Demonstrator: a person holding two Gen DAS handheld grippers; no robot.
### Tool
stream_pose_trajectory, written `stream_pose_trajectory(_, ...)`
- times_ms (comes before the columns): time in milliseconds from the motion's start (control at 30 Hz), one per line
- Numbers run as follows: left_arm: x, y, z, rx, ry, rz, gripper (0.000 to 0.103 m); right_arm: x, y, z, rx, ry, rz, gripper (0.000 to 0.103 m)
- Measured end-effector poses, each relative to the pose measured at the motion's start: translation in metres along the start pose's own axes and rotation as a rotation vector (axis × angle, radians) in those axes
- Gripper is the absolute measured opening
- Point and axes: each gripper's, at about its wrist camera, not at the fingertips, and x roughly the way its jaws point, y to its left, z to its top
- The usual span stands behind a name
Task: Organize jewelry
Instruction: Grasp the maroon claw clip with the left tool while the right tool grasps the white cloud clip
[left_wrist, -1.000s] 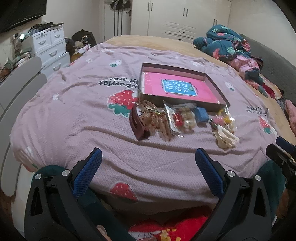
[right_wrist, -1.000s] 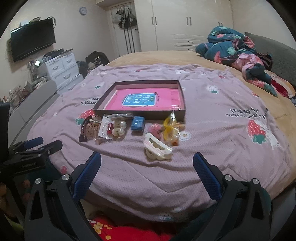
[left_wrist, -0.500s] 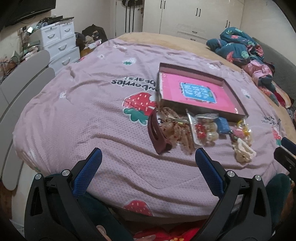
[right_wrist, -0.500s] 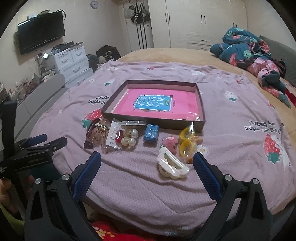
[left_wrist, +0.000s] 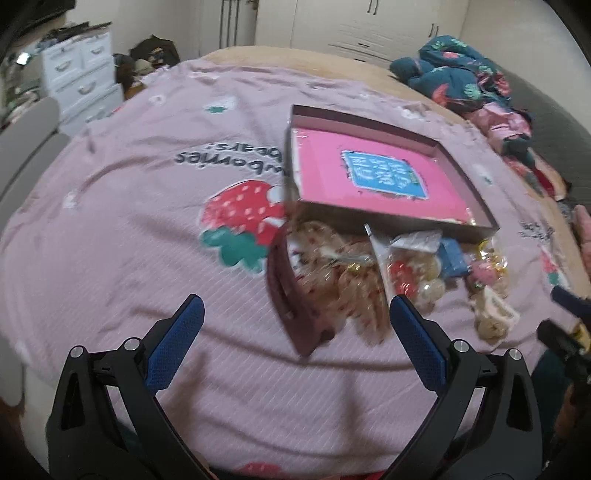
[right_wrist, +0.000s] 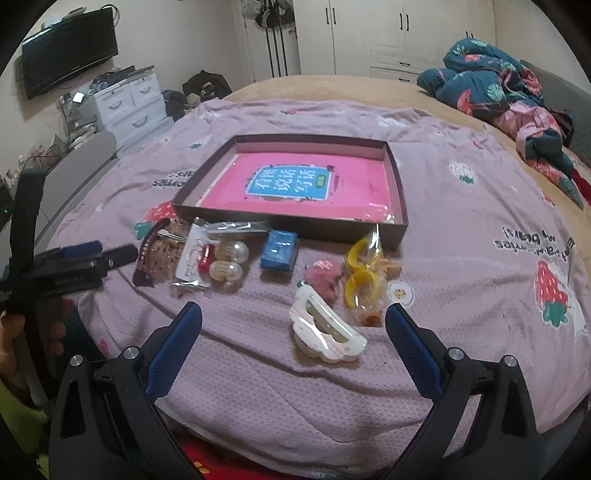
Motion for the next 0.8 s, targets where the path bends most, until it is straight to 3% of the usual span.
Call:
stream_pose_trajectory(33, 0.006, 0.002, 0.002, -0.011, 0.015, -0.011, 0.092, 0.001, -0.001, -0.001, 0.000, 0.002, -0.003, 0.099)
stream_pose_trajectory(167, 0.025, 0.013, 0.006, -0.066, 0.061, -0.032, 0.069, 0.008, -0.006, -0.003, -0.011, 0.016, -0.015, 0.099)
stream_pose_trajectory(300, 0.036, 0.022, 0.004, -0.093, 0.087, -0.029, 0.060, 0.020, -0.009, -0.004, -0.044, 0.043, -0.023, 0.099)
stream_pose_trajectory(567, 0.032, 0.037, 0.000, -0.115, 0.080, -0.035, 0.057, 0.046, -0.001, -0.013, -0.178, 0.088, -0.041, 0.097)
stream_pose_trajectory(700, 0.027, 0.044, -0.003, -0.127, 0.075, -0.031, 0.057, 0.063, -0.004, -0.015, -0.200, 0.124, -0.039, 0.072)
stream_pose_trajectory(800, 0.025, 0.048, -0.005, -0.128, 0.073, -0.015, 0.057, 0.073, -0.010, -0.015, -0.181, 0.144, -0.012, 0.068)
